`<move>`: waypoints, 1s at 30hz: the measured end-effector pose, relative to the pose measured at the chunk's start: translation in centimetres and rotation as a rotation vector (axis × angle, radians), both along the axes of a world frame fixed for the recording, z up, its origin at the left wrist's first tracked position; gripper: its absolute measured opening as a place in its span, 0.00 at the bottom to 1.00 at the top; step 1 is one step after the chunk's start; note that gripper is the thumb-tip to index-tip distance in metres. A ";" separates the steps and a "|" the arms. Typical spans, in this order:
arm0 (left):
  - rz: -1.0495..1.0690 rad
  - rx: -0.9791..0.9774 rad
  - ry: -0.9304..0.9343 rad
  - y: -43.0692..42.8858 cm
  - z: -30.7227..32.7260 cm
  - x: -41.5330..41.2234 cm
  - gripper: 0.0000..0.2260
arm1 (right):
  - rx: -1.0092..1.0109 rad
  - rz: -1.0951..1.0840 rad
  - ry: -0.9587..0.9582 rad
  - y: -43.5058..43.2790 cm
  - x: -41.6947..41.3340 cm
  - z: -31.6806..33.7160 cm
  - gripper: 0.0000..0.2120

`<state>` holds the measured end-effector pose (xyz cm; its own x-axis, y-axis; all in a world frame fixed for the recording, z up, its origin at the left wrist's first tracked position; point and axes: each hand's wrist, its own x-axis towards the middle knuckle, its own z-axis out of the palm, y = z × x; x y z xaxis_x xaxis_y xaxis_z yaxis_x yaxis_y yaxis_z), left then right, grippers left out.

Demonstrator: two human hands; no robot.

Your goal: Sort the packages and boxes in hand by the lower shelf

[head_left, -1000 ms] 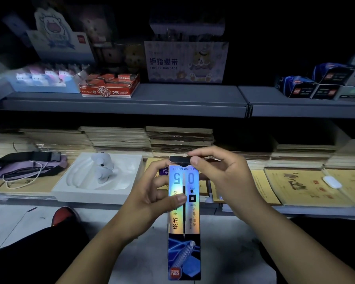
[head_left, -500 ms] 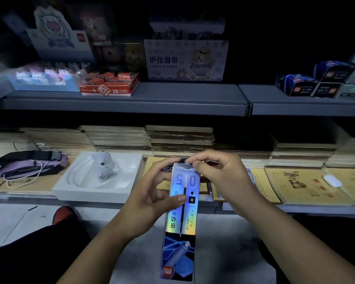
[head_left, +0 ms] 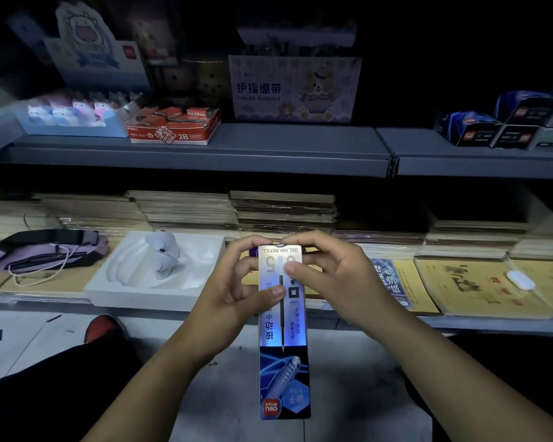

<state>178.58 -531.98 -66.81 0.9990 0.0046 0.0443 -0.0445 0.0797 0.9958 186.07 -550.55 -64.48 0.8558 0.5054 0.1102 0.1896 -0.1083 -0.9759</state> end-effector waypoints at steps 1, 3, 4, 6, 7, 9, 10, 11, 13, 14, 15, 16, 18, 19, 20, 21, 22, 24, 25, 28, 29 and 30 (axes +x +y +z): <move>-0.001 0.003 0.002 0.0 0.0 0.0 0.25 | -0.015 0.014 -0.008 0.1 0.1 -0.1 0.12; 0.000 0.014 -0.001 -0.1 -0.1 0.1 0.25 | -0.051 0.051 -0.016 0.2 0.1 -0.3 0.15; 0.005 0.020 -0.008 -0.2 -0.1 0.1 0.25 | -0.059 0.052 -0.008 0.2 0.1 -0.4 0.16; 0.036 0.030 -0.020 -0.5 -0.1 0.3 0.27 | -0.027 -0.001 0.022 0.3 0.2 -0.2 0.16; 0.064 0.022 -0.019 -0.6 -0.1 0.4 0.28 | 0.017 -0.051 0.039 0.3 0.3 0.0 0.16; 0.115 -0.021 -0.008 -0.3 -0.3 0.6 0.29 | 0.147 -0.180 0.106 0.1 1.0 0.3 0.14; 0.125 -0.038 0.004 0.0 -0.4 0.7 0.28 | 0.213 -0.254 0.156 -0.1 1.5 0.3 0.12; 0.119 -0.058 0.022 0.3 -0.5 0.8 0.26 | 0.269 -0.324 0.204 -0.4 2.0 0.4 0.11; 0.080 -0.143 0.066 0.6 -0.7 0.7 0.23 | 0.333 -0.435 0.284 -1.3 3.0 0.2 0.09; 0.061 -0.207 0.083 0.7 -0.8 0.7 0.23 | 0.355 -0.480 0.322 -1.7 3.4 0.1 0.09; 0.043 -0.277 0.094 0.8 -0.9 0.6 0.23 | 0.379 -0.521 0.358 -2.0 3.7 0.0 0.09; 0.017 -0.334 0.097 0.8 -1.1 0.5 0.23 | 0.403 -0.556 0.388 -2.3 3.9 -0.2 0.09; -0.040 -0.383 0.092 0.6 -1.4 0.5 0.24 | 0.433 -0.597 0.427 -2.5 4.1 -0.5 0.09; -0.046 -0.391 0.092 0.5 -1.6 0.6 0.25 | 0.439 -0.607 0.443 -2.5 4.2 -0.6 0.09; -0.034 -0.396 0.096 0.4 -1.8 0.7 0.25 | 0.446 -0.613 0.458 -2.5 4.2 -0.8 0.10; -0.011 -0.403 0.101 0.4 -2.0 0.7 0.26 | 0.457 -0.617 0.472 -2.5 4.2 -0.9 0.10; 0.015 -0.411 0.104 0.3 -2.1 0.8 0.26 | 0.470 -0.617 0.487 -2.4 4.2 -1.0 0.11; 0.051 -0.437 0.102 0.0 -2.1 0.9 0.26 | 0.492 -0.614 0.520 -2.2 4.1 -1.1 0.12; 0.065 -0.450 0.095 -0.2 -2.0 0.8 0.27 | 0.507 -0.612 0.541 -2.1 4.0 -1.2 0.13; 0.117 -0.492 0.067 -1.0 -1.7 0.7 0.29 | 0.538 -0.620 0.607 -1.7 3.5 -1.4 0.15; 0.134 -0.501 0.056 -1.2 -1.6 0.8 0.26 | 0.538 -0.629 0.621 -1.5 3.4 -1.5 0.15; 0.138 -0.506 0.046 -1.5 -1.5 0.8 0.22 | 0.541 -0.642 0.631 -1.3 3.2 -1.5 0.15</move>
